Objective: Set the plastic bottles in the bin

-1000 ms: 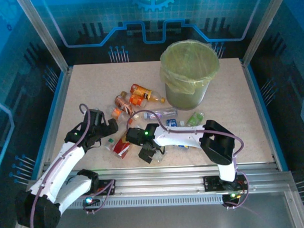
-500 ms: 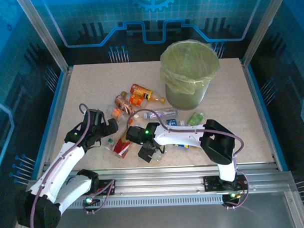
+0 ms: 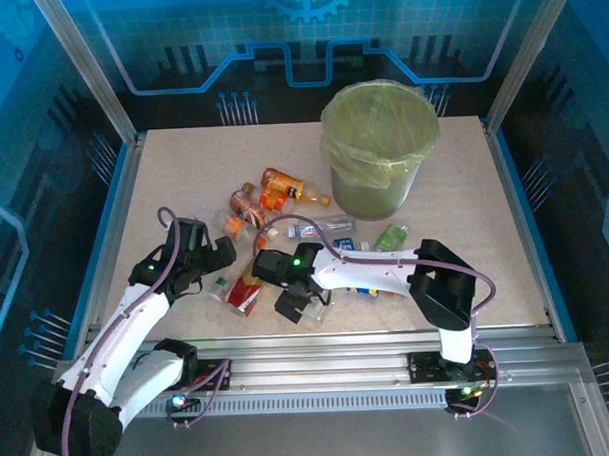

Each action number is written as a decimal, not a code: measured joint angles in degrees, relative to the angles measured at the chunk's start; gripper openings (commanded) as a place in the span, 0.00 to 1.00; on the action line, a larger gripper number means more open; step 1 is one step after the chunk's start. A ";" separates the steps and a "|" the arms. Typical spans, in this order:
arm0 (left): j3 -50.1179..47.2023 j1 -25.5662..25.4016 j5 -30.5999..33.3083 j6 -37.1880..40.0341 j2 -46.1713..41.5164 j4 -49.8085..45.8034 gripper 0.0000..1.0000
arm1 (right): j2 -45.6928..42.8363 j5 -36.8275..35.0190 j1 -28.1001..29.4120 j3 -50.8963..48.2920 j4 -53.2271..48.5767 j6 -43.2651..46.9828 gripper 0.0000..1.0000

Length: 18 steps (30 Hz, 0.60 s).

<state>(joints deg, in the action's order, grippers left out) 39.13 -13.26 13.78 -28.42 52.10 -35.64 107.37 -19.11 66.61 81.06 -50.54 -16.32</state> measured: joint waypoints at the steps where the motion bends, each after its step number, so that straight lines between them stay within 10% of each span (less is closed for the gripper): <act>1: 0.00 0.04 -0.07 0.00 0.00 -0.02 0.99 | -0.22 -0.09 0.09 0.26 0.02 -0.13 1.00; 18: 0.00 0.09 -0.11 0.02 0.00 -0.04 0.99 | -0.55 3.37 -1.07 -2.91 2.80 1.60 1.00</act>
<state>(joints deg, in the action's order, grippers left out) 39.13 -13.17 13.67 -28.40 52.10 -35.68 106.83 -15.75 65.54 78.15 -47.75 -14.72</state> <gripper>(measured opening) 0.990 0.998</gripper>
